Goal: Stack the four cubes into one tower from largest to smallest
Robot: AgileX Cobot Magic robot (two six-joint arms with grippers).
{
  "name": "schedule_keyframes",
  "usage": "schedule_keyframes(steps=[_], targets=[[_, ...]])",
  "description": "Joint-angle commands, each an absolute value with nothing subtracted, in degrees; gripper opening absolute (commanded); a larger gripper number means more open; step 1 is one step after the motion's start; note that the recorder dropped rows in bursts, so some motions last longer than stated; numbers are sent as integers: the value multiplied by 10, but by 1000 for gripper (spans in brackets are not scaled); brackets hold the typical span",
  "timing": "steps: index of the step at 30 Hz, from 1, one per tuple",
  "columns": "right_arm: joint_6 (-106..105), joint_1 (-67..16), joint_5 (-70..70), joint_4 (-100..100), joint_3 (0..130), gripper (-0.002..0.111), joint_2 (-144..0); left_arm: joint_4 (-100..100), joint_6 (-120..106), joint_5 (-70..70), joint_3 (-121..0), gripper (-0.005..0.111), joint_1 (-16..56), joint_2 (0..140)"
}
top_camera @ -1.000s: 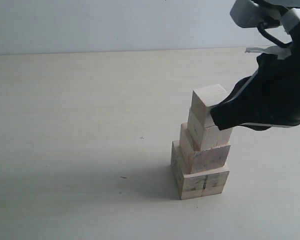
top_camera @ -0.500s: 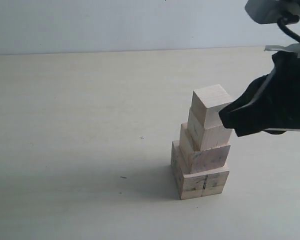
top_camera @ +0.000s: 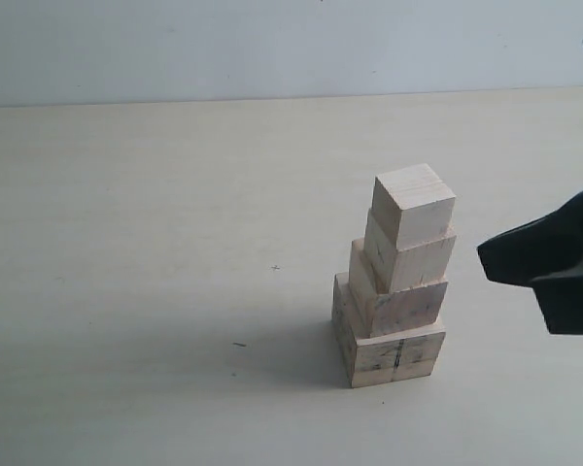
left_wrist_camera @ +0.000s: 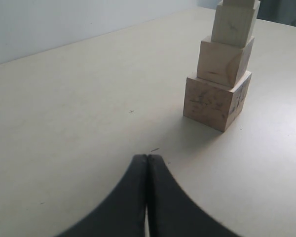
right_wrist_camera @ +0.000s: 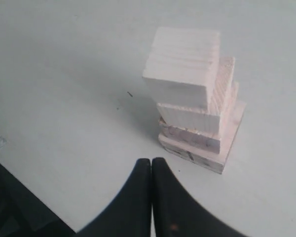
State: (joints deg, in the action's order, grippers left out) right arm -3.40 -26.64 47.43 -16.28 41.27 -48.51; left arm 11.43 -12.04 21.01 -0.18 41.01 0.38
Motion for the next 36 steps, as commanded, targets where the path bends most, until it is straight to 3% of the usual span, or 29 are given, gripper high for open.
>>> schedule_keyframes(steps=[1, 11, 16, 36], targets=[[43, -265, 467, -98, 410, 0, -480, 113, -121, 207, 0, 0, 410, 0], [98, -217, 444, -28, 386, 0, -513, 113, -121, 207, 0, 0, 410, 0], [44, -215, 369, -84, 351, 0, -538, 113, -121, 207, 0, 0, 410, 0], [-9, -215, 306, -91, 337, 0, -599, 113, -121, 207, 0, 0, 410, 0]])
